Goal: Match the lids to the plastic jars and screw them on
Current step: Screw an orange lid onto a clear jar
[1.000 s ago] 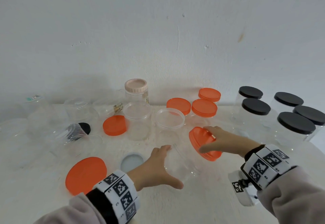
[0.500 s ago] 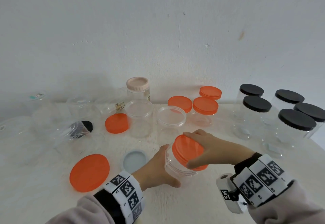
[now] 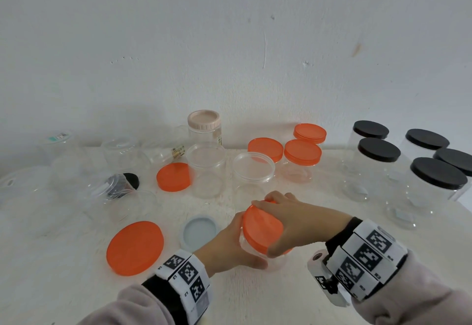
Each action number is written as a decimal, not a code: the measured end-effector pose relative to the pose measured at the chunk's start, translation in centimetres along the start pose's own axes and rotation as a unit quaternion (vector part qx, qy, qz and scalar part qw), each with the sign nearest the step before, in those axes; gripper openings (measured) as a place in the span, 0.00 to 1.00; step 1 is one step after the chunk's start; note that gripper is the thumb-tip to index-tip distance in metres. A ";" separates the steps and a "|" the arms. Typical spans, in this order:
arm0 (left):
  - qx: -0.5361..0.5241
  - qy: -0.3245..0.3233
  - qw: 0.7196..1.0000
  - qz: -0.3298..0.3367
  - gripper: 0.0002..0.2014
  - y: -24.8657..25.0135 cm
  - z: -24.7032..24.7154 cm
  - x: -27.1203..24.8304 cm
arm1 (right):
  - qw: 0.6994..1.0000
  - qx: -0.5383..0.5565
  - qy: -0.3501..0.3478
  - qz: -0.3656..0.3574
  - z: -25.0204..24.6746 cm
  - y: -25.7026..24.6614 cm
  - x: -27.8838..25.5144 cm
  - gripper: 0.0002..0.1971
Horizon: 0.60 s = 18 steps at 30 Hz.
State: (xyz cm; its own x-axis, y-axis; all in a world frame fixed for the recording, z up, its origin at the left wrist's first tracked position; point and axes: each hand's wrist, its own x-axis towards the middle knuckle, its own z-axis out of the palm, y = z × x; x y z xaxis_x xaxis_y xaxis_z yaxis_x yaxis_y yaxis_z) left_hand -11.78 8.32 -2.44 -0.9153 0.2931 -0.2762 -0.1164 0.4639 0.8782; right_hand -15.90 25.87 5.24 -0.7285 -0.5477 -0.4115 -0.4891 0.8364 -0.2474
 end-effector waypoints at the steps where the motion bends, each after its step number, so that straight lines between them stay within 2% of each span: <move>1: -0.001 0.000 1.000 0.002 0.53 -0.1 0.0 0.1 | 1.000 -0.003 -0.002 0.000 0.0 0.0 0.0 0.52; 8: 0.001 0.007 1.000 0.013 0.53 -0.9 0.1 0.4 | 1.000 -0.016 -0.002 0.013 -0.1 0.1 0.4 0.53; 13: 0.001 0.006 1.000 0.022 0.53 -1.3 0.1 0.6 | 0.998 -0.023 0.003 0.058 0.4 0.0 0.8 0.60; 18: 0.005 0.014 0.999 0.037 0.54 -1.7 0.4 0.8 | 0.997 -0.050 -0.049 0.039 -0.5 -0.5 0.8 0.59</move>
State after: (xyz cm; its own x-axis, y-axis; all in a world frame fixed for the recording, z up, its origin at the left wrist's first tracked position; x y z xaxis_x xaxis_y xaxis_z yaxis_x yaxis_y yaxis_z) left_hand -12.16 8.13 -4.31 -0.9316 0.3036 -0.1998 -0.0447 0.4500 0.8919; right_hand -16.50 24.97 5.51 -0.7186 -0.4725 -0.5103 -0.4819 0.8673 -0.1244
